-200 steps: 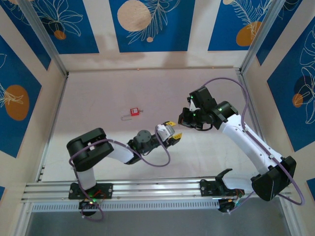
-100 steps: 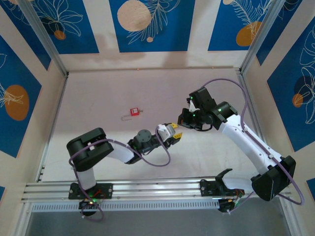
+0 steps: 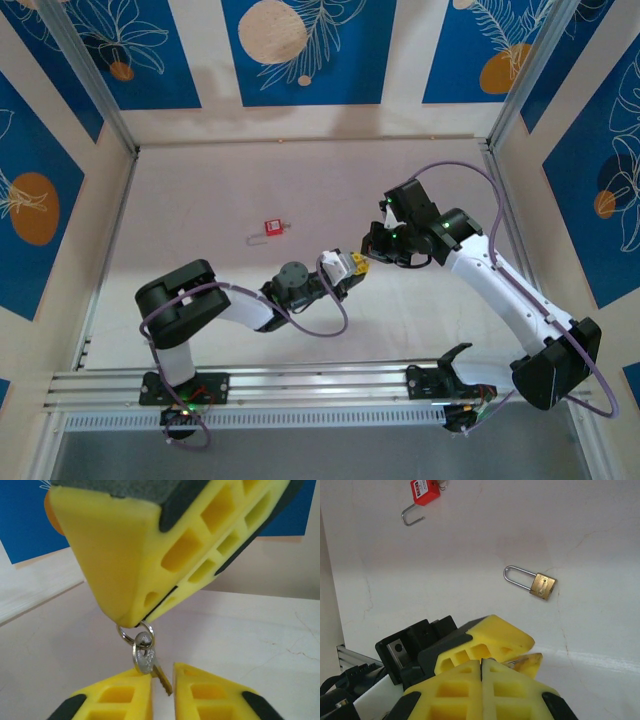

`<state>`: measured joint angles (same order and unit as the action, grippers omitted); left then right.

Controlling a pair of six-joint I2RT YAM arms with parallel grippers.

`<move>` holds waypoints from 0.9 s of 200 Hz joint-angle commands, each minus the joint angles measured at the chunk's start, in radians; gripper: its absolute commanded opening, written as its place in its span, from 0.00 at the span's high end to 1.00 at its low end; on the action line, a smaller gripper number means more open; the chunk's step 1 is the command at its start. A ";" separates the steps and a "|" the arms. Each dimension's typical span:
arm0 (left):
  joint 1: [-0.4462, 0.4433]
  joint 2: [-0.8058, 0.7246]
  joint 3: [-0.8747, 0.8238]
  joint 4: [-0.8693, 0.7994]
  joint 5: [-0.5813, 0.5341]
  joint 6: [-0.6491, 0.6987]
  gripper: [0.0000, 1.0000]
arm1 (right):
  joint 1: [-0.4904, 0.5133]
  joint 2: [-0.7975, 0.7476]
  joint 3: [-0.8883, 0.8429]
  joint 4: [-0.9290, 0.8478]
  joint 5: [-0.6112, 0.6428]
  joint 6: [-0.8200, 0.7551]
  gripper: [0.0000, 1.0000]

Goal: Unlock with the key

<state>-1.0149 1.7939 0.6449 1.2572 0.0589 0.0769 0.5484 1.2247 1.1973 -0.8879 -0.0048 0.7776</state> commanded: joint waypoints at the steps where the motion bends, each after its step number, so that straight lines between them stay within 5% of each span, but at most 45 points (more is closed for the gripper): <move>1: 0.007 -0.029 0.006 0.034 0.023 -0.012 0.89 | -0.003 -0.024 -0.007 -0.003 -0.017 0.014 1.00; 96: 0.009 -0.030 0.001 0.033 0.033 -0.014 1.00 | -0.015 -0.030 -0.016 0.005 -0.003 0.016 1.00; 180: 0.010 -0.049 -0.019 0.002 0.015 0.018 1.00 | -0.047 -0.040 -0.047 0.024 -0.006 0.017 1.00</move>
<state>-1.0100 1.7882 0.6373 1.2472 0.0628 0.0803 0.5137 1.2095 1.1683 -0.8726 -0.0055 0.7807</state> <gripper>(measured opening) 0.049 0.063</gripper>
